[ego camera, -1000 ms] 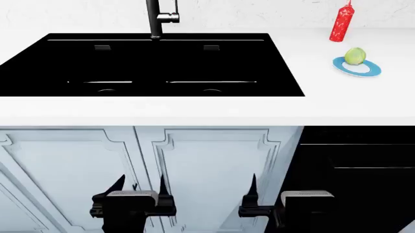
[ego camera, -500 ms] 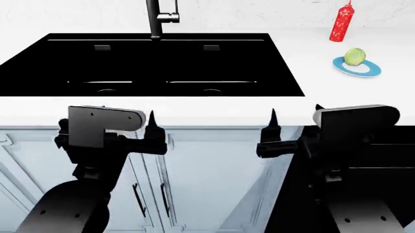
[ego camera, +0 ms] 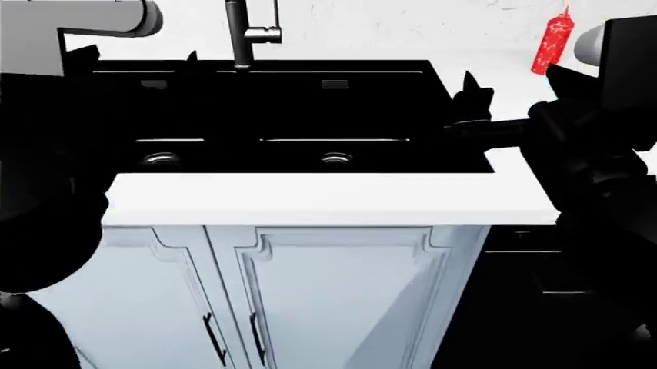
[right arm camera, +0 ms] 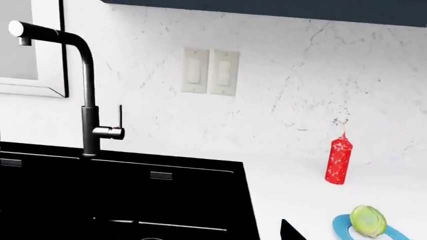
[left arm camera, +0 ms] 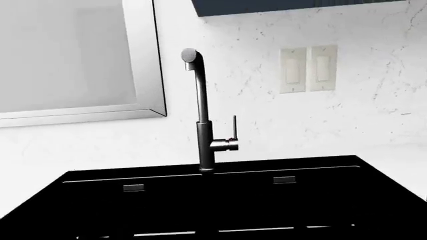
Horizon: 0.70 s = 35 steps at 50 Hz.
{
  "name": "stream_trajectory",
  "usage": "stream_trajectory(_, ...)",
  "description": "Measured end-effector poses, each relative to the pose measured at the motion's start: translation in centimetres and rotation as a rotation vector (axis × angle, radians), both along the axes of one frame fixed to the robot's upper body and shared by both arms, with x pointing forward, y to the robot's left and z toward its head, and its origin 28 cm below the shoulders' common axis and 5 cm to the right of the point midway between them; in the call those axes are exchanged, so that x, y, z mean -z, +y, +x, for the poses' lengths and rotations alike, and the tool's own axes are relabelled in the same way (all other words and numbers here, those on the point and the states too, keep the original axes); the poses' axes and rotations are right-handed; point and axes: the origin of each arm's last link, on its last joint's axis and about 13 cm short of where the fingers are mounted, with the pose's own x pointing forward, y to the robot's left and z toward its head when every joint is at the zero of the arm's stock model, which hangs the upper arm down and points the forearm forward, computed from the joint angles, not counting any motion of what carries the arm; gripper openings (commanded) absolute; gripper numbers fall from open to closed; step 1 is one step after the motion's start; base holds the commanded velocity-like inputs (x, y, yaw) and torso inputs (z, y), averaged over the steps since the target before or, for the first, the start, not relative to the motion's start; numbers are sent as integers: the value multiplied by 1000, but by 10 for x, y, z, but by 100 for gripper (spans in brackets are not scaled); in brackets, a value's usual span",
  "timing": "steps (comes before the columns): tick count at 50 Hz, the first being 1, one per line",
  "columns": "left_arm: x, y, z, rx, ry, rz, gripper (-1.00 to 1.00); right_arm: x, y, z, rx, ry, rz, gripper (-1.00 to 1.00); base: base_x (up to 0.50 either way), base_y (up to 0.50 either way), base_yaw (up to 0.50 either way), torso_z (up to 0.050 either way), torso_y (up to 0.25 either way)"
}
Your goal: Pick the brussel sprout from the counter and place it in the sink. Then turn on the sink faucet.
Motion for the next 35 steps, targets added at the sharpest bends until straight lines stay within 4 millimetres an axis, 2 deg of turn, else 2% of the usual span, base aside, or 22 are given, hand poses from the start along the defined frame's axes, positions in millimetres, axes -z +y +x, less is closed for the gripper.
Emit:
stream_trajectory(6, -11, 1, -3, 16, -10, 1, 100, -11, -1, -3, -5, -8, -3, 100, 471, -98, 0, 50, 0)
stream_trajectory(20, -20, 0, -7, 34, -20, 4, 100, -19, -3, -6, -14, 1, 3, 100, -72, -500, 0, 50, 0)
stream_trajectory(35, -23, 1, -7, 40, -17, -17, 100, -26, -4, -8, -21, -18, -14, 100, 492, 0, 0, 50, 0)
